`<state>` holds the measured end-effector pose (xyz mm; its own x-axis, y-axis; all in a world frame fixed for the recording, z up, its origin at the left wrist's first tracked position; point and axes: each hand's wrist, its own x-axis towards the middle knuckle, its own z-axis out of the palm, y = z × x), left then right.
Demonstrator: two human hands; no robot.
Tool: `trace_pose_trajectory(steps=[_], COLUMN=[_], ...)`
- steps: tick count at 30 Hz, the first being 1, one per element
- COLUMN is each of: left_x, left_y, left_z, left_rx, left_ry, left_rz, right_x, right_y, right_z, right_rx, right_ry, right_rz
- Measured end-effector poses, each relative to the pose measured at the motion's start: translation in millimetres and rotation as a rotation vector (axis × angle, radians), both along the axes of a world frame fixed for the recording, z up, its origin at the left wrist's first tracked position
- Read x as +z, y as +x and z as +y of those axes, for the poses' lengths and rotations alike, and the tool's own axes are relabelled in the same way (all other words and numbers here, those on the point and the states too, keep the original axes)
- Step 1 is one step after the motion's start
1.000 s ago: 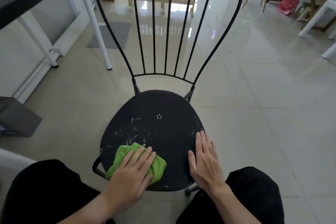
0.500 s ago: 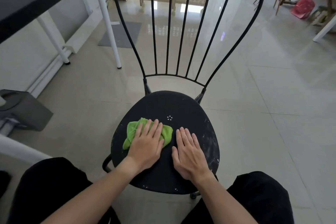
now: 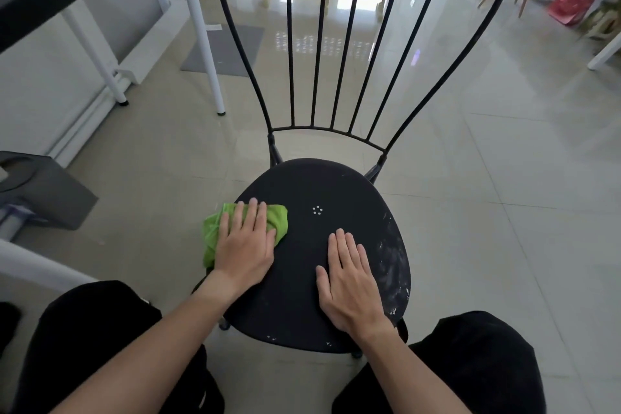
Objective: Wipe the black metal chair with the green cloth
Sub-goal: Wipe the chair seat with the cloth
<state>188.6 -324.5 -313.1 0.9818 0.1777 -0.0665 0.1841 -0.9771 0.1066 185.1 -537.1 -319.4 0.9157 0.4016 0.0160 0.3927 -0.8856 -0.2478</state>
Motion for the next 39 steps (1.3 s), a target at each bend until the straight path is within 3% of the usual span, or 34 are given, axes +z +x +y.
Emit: trace_pose_trajectory(steps=[5,10,19,23,27,33,39], left_x=[7,14,5,4,7,8,4], left_y=[1,-58,-116,-82,-28,-13,-70], left_z=[-27,-51,-13,22,19,-26,-46], left_rx=[-0.195,-0.363,-0.162,0.031,0.057,-0.198,-0.539], left_ry=[-0.029,-0.301,-0.048,-0.042,-0.041,-0.021,-0.020], left_rz=[0.007,0.026,0.019,0.057,0.090,0.050,0.004], right_x=[1,9,1,0,1,5,6], right_y=[1,-4,-19,-17,-14,-7,6], right_z=[3,22,13,0,-6,-10,-22], right_rx=[-0.019,-0.028,-0.016,-0.042,-0.071,-0.092,-0.128], right_ry=[0.020,0.094,0.007,-0.028,-0.036,-0.038,-0.045], right_rz=[-0.013,-0.059,-0.058,-0.067,-0.073,-0.081,-0.095])
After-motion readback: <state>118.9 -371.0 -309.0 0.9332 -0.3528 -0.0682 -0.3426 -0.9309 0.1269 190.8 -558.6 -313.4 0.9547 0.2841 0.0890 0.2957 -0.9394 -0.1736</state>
